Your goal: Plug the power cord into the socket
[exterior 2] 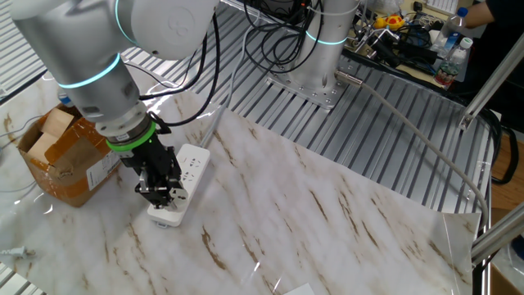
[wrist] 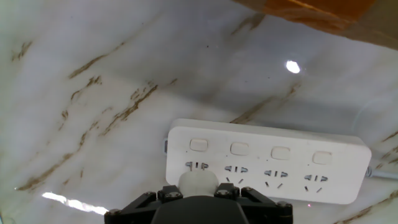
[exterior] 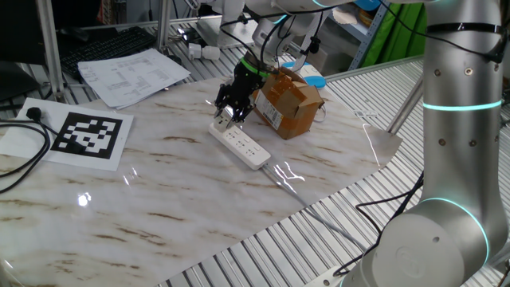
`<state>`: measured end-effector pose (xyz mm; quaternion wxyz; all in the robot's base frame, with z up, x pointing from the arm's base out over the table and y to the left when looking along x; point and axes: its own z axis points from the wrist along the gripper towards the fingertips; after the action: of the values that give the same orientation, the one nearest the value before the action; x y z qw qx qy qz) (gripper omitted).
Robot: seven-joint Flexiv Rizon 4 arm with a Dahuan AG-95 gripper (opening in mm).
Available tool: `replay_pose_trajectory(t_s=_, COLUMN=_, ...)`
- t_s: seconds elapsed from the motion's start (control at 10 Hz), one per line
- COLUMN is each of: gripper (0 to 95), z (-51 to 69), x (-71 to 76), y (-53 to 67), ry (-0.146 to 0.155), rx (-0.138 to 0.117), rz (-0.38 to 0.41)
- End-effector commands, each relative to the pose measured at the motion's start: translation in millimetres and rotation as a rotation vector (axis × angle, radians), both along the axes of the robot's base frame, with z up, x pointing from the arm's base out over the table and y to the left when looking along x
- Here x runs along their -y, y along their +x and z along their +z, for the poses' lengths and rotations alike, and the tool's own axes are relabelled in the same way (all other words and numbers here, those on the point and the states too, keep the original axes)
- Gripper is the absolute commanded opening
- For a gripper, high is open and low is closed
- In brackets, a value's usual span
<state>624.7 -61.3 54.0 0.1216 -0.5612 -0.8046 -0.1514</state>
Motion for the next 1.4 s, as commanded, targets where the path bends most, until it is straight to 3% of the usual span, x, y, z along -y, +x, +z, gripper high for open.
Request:
replay_pose_trajectory(t_s=0.1, gripper=0.0, z=-1.2, x=-0.1, y=0.2, ry=0.003, rx=0.003, rz=-0.009)
replay_pose_trajectory(t_s=0.4, gripper=0.0, z=-1.6, x=0.0, y=0.3, ry=0.023, rx=-0.002, rz=-0.018)
replay_pose_trajectory(t_s=0.8, gripper=0.0, z=-2.3, x=0.5, y=0.3, ry=-0.007, rx=0.028, rz=0.017)
replay_pose_trajectory(t_s=1.2, gripper=0.0, z=-4.2, x=1.1, y=0.4, ry=-0.004, rx=0.047, rz=0.016)
replay_pose_trajectory(t_s=1.4, gripper=0.0, z=-4.1, x=1.1, y=0.4, ry=0.007, rx=0.037, rz=0.0)
